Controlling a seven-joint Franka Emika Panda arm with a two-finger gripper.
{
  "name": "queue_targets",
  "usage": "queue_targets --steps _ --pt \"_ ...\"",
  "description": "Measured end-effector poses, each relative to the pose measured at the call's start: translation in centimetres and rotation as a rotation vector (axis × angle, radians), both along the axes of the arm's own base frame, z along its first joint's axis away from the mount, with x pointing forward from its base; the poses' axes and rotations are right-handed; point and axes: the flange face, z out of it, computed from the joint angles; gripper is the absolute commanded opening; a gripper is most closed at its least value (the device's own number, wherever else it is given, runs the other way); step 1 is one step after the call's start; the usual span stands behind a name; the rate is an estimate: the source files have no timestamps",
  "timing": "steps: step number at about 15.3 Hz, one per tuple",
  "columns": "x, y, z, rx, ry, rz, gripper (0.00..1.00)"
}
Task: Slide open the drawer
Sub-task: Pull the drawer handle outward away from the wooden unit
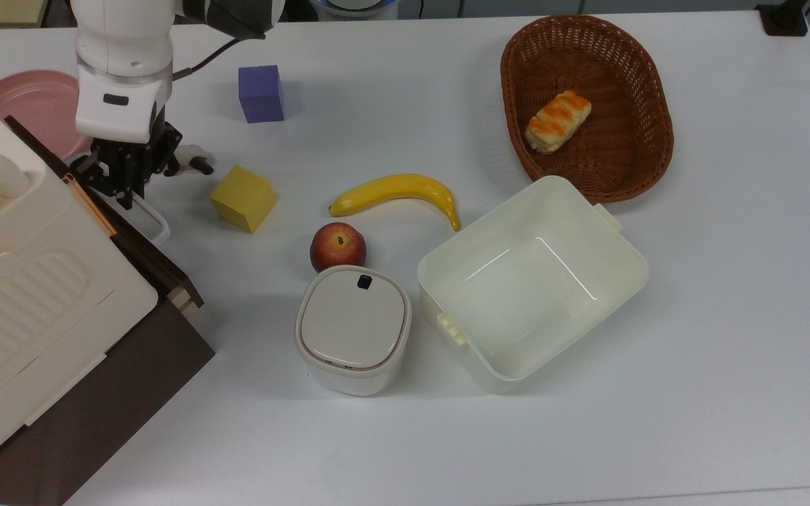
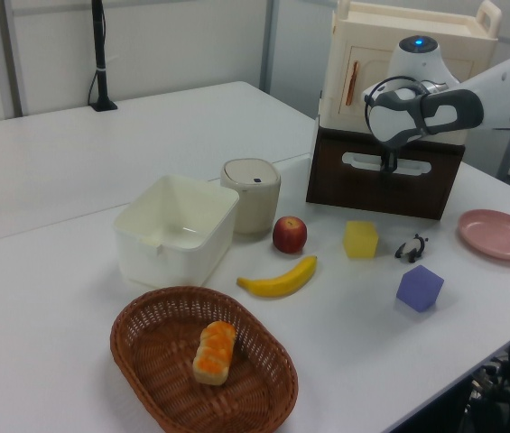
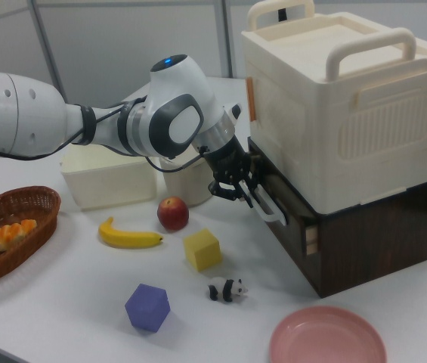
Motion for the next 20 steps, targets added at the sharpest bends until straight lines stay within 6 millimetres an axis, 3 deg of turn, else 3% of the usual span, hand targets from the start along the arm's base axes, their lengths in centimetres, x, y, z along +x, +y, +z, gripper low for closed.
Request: queue_targets --steps 6,12,20 --pt "-0.7 0.6 0.0 0.004 0.009 0.007 0.09" --pt "-2.9 3.4 0.2 0.034 0.098 0.022 0.09" --pt "-4.3 4.8 0.0 0.04 0.113 0.042 0.09"
